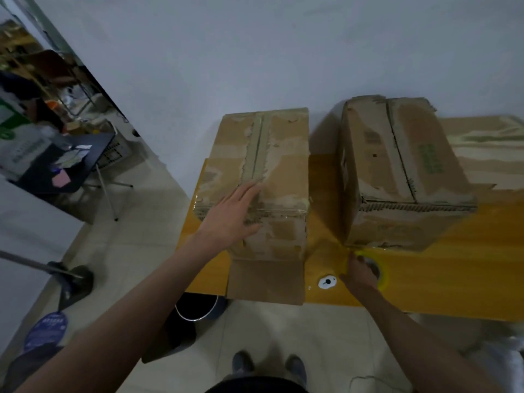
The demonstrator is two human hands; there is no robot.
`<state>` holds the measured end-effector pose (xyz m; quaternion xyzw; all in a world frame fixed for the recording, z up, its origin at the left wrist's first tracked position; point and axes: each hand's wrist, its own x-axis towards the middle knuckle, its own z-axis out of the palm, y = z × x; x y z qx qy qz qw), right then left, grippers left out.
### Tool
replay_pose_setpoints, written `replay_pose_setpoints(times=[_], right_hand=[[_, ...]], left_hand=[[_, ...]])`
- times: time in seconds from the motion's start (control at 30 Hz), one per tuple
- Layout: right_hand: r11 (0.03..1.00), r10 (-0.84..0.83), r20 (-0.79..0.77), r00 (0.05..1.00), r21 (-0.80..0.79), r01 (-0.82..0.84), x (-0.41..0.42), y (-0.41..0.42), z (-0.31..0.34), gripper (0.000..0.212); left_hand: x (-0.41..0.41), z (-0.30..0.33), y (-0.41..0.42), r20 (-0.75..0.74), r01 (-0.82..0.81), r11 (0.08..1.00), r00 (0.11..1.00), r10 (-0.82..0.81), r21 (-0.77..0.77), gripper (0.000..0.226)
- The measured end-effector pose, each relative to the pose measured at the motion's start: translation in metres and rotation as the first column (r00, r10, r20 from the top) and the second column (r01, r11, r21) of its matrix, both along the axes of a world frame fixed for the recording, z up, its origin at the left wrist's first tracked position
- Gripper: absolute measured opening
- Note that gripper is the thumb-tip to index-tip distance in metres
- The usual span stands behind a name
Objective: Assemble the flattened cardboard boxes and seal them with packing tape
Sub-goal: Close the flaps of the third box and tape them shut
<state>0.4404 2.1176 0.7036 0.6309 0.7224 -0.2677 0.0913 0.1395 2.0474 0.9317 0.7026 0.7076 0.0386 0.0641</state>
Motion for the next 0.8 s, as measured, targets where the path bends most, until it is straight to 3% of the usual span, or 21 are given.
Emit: replay_pose_setpoints(times=[0.07, 0.2, 0.4, 0.53, 0.67, 0.8], right_hand=[[0.997, -0.029, -0.09, 0.996, 0.066, 0.035, -0.009, 0.002, 0.028, 0.017], [0.965, -0.053, -0.327, 0.944, 0.225, 0.133, -0.024, 0.006, 0.086, 0.019], [0.824, 0.15, -0.489, 0.859, 0.542, 0.165, -0.058, 0.004, 0.186, 0.009], [0.809, 0.331, -0.536, 0.777, 0.585, 0.059, -0.096, 0.004, 0.224, 0.009], [0.789, 0.488, -0.453, 0.746, 0.594, -0.156, -0.134, 0.004, 0.225, 0.006], [0.781, 0.565, -0.427, 0.706, 0.553, -0.291, -0.157, 0.002, 0.214, 0.023]], left_hand=[[-0.004, -0.002, -0.001, 0.001, -0.018, 1.0, 1.0, 0.018, -0.018, 0.093], [-0.014, -0.018, -0.004, 0.054, 0.033, 0.999, 0.998, -0.034, 0.005, 0.081], [-0.039, -0.018, 0.004, 0.173, 0.108, 0.99, 0.977, -0.123, 0.089, 0.055], [-0.047, -0.018, 0.008, 0.104, 0.13, 0.979, 0.984, -0.147, 0.159, 0.057], [-0.053, -0.032, 0.001, 0.05, 0.189, 0.951, 0.977, -0.207, 0.246, 0.067], [-0.05, -0.045, -0.002, 0.033, 0.215, 0.923, 0.971, -0.238, 0.32, 0.074]])
